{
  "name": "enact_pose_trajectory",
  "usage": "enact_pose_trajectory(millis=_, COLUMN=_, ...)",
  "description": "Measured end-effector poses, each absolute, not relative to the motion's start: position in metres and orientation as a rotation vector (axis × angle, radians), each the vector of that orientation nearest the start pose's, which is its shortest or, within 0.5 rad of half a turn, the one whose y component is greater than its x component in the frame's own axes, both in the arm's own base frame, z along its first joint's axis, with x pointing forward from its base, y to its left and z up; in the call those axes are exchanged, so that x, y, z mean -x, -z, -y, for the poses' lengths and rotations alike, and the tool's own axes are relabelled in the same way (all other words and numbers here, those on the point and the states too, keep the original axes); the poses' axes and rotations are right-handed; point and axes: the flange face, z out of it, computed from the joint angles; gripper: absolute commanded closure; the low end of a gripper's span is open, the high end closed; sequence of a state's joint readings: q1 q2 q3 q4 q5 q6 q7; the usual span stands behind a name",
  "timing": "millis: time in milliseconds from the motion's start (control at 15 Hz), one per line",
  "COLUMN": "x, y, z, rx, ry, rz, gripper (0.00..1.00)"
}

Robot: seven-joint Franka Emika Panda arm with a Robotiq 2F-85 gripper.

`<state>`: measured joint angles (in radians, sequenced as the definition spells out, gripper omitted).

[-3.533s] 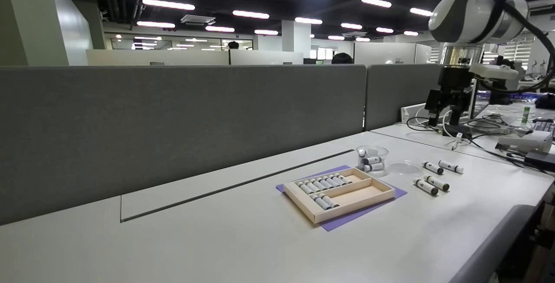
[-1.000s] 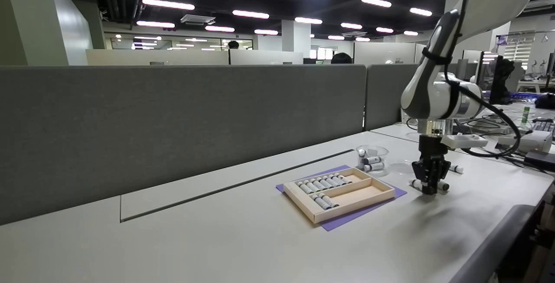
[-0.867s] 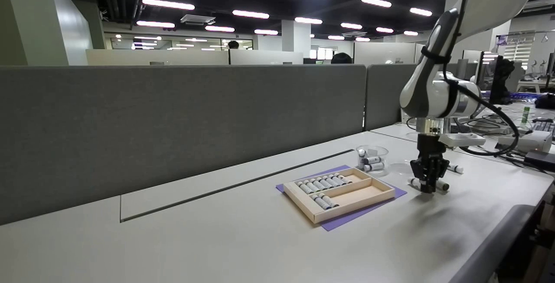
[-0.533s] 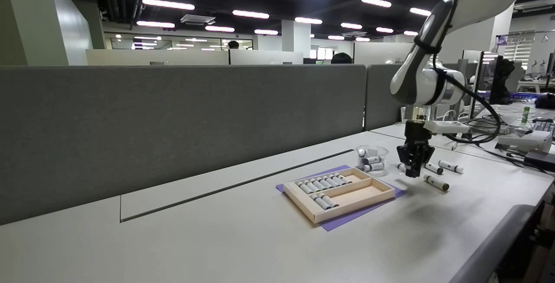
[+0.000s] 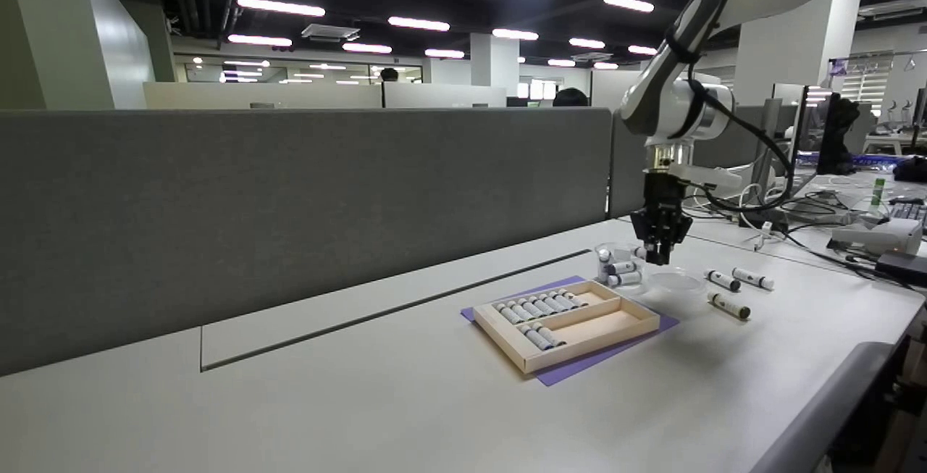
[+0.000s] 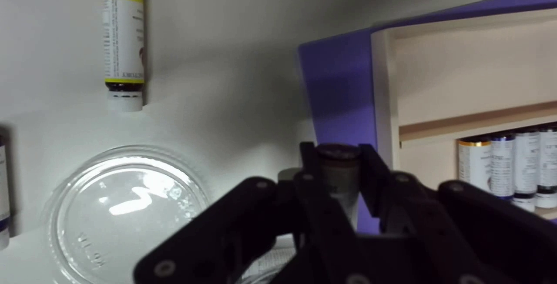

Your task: Put the object on the far left of the table in the clear container

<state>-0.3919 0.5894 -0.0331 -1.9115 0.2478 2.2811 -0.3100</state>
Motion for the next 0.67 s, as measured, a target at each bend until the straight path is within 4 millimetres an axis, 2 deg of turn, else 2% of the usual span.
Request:
enact_pose_trajectory(millis=200, x=-0.57, y=-0.174, z=0.246, rx=2.858, ry=-0.189, rz=-0.446, gripper=0.95)
enact_pose_trajectory(millis=667, x=-0.584, y=-0.156, z=0.257, rx=2.865, ry=-0.015, rz=-0.507, gripper=0.95)
